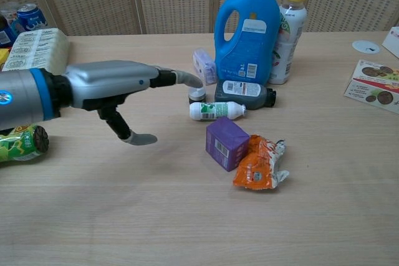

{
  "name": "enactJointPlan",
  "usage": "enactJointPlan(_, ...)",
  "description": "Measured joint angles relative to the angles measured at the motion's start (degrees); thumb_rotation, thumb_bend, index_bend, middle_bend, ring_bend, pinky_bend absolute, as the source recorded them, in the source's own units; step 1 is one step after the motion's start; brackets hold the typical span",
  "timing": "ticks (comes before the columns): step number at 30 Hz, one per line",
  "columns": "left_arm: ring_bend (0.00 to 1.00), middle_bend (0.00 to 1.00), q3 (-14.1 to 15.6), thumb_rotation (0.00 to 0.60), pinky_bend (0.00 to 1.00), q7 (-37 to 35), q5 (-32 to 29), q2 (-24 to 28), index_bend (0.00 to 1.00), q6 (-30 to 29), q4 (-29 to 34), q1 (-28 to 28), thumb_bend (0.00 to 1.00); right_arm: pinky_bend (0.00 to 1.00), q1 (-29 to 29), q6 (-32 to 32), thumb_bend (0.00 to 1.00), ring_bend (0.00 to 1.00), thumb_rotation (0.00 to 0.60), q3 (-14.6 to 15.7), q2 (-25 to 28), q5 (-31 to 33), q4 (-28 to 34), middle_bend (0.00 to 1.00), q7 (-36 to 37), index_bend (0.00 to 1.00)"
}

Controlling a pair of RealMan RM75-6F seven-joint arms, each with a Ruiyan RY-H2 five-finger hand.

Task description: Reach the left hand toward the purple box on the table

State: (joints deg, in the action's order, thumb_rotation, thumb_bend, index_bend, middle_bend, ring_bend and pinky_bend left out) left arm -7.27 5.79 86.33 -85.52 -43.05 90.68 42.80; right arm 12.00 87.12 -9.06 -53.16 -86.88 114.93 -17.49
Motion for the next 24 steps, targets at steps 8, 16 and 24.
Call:
enactJointPlan(8, 0.0, 0.0, -0.48, 0.6, 0.0, 0.1, -1.51, -8.42, 0.0, 4.02, -8.52, 5.53, 0.35, 0.0, -1.55, 1.86, 0.1, 0.0, 0.589, -0.16, 1.43, -0.5, 0.37, 0.0, 0.96, 0.0)
enactJointPlan(16, 0.0, 0.0, -1.56, 0.6, 0.0, 0.54, -3.98, -15.91, 0.0, 6.55, -16.76, 10.32, 0.35, 0.0, -3.59, 3.93, 0.1, 0.0, 0.589, 0.09, 2.26, -0.25, 0.3, 0.0, 1.96, 0.0)
enactJointPlan(24, 0.21, 0.03, -1.42, 0.6, 0.0, -0.52, -5.02, -20.54, 0.12, 6.52, -22.56, 12.24, 0.35, 0.0, -5.46, 5.89, 0.1, 0.0, 0.59, 0.24, 2.6, 0.07, 0.01, 0.0, 2.93, 0.0)
